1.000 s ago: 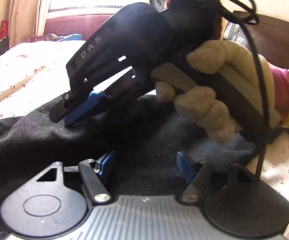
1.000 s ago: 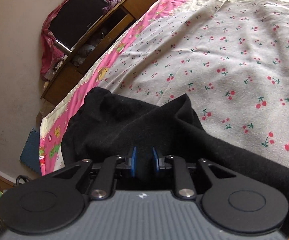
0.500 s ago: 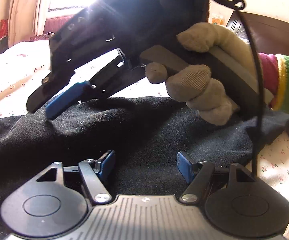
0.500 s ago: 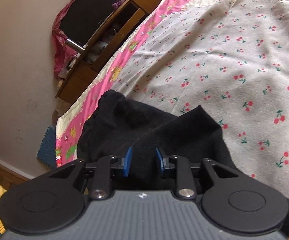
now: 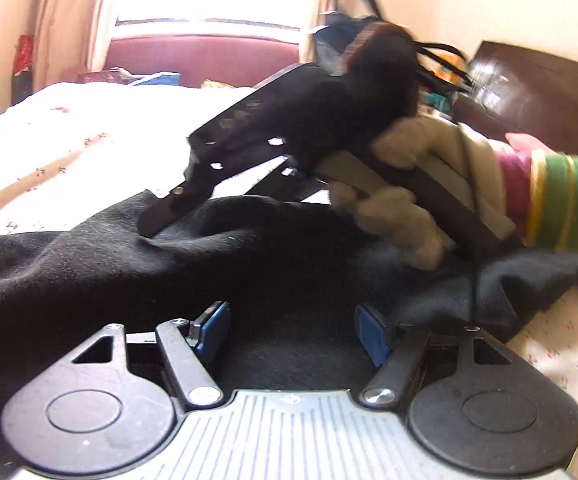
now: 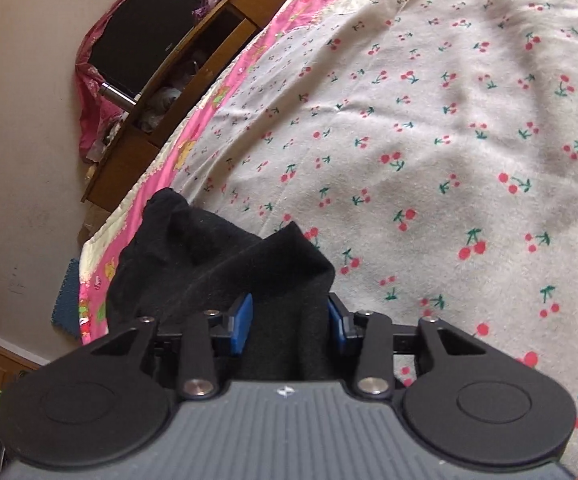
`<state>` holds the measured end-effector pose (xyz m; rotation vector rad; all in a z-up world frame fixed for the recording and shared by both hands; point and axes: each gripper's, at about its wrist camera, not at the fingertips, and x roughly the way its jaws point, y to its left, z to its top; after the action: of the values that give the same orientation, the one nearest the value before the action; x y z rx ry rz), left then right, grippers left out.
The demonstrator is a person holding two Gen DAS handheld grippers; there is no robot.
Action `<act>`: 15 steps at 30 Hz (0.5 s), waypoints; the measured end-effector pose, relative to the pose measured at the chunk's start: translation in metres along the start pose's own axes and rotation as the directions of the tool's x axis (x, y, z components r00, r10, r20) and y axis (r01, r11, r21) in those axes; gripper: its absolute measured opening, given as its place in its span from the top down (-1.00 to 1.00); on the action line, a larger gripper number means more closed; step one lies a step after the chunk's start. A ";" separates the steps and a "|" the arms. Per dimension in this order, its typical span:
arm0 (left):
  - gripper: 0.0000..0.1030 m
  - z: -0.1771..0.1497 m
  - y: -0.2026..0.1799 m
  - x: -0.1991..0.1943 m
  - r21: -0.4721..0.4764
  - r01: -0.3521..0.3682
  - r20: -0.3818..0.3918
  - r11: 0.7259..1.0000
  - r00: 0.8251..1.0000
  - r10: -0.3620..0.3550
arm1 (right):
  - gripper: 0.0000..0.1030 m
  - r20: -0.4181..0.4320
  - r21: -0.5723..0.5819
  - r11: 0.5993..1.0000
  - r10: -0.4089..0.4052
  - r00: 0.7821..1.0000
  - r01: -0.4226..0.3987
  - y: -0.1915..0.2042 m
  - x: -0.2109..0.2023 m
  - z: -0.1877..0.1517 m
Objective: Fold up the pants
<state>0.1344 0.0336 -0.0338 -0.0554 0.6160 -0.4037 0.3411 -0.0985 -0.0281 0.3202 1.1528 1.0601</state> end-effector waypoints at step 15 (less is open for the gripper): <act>-0.92 -0.009 -0.017 0.022 0.101 -0.062 -0.036 0.993 0.997 0.066 | 0.23 -0.028 0.003 0.996 0.092 0.995 -0.092 0.012 -0.042 -0.021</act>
<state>0.1397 0.0104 -0.0501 0.0673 0.6339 -0.3738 0.3164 -0.1321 -0.0043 0.3634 1.1732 1.1478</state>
